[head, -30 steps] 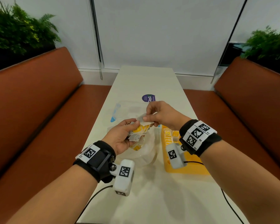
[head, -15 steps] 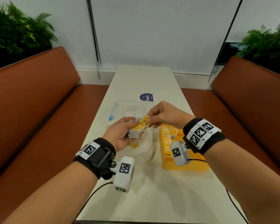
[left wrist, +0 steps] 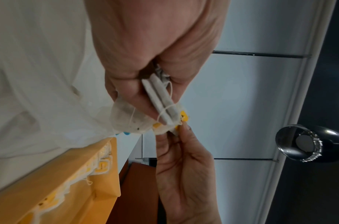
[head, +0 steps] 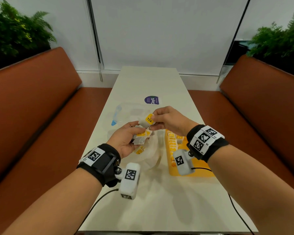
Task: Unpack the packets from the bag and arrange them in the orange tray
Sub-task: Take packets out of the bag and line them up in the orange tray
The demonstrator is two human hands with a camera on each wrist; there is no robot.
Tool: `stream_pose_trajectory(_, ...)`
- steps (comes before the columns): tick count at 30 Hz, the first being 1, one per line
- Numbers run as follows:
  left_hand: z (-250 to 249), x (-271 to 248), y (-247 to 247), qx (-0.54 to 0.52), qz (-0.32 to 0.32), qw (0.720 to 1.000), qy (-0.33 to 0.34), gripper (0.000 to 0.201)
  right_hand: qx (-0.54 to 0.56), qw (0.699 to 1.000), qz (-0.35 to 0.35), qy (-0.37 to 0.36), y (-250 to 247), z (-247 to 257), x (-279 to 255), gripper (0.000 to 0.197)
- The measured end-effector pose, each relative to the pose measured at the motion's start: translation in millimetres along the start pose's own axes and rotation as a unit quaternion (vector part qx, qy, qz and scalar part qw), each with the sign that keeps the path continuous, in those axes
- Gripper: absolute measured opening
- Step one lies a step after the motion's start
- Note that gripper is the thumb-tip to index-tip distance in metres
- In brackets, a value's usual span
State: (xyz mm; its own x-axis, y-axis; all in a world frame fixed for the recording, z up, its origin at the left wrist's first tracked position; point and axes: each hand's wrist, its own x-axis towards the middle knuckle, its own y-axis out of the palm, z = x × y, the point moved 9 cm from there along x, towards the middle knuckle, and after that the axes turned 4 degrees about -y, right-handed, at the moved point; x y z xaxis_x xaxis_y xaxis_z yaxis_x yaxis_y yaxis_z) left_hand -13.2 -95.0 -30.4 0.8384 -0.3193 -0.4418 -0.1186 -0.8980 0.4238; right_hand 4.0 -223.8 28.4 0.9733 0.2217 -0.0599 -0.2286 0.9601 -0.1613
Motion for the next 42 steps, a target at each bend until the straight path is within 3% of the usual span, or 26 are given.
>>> stream_pose_trajectory(5,4,0,2,0.046,0.039,0.998,-0.021,0.045,0.017,0.999,-0.031,-0.022,0,14,5,0.011)
stream_pose_trajectory(14,7,6,2,0.076,0.037,0.996,-0.016,0.023,0.06,0.997,0.053,-0.003,32,16,7,0.011)
stream_pose_trajectory(17,7,6,0,0.077,0.033,0.996,-0.022,0.018,0.021,0.999,0.024,-0.026,19,21,5,0.017)
stream_pose_trajectory(20,5,7,-4,0.064,0.021,0.998,-0.021,0.017,-0.068,0.995,-0.065,-0.042,-17,24,2,0.011)
stream_pose_trajectory(22,2,8,-7,0.064,0.015,0.998,-0.017,0.017,-0.186,0.974,-0.125,-0.032,-49,23,-3,0.01)
stream_pose_trajectory(24,1,9,-9,0.069,0.013,0.997,-0.013,0.016,-0.347,0.926,-0.149,-0.013,-78,19,-8,0.01)
stream_pose_trajectory(27,0,9,-8,0.07,0.013,0.997,-0.01,0.015,-0.527,0.842,-0.098,0.05,-101,-7,-11,0.011)
stream_pose_trajectory(31,0,9,-5,0.071,0.014,0.997,-0.006,0.014,-0.629,0.768,-0.032,0.12,-109,-48,-11,0.013)
stream_pose_trajectory(36,0,7,-6,0.063,0.012,0.998,-0.009,0.016,-0.661,0.735,-0.03,0.148,-110,-77,1,0.017)
stream_pose_trajectory(42,0,4,-12,0.052,0.004,0.999,-0.015,0.017,-0.63,0.758,-0.029,0.165,-111,-104,17,0.016)
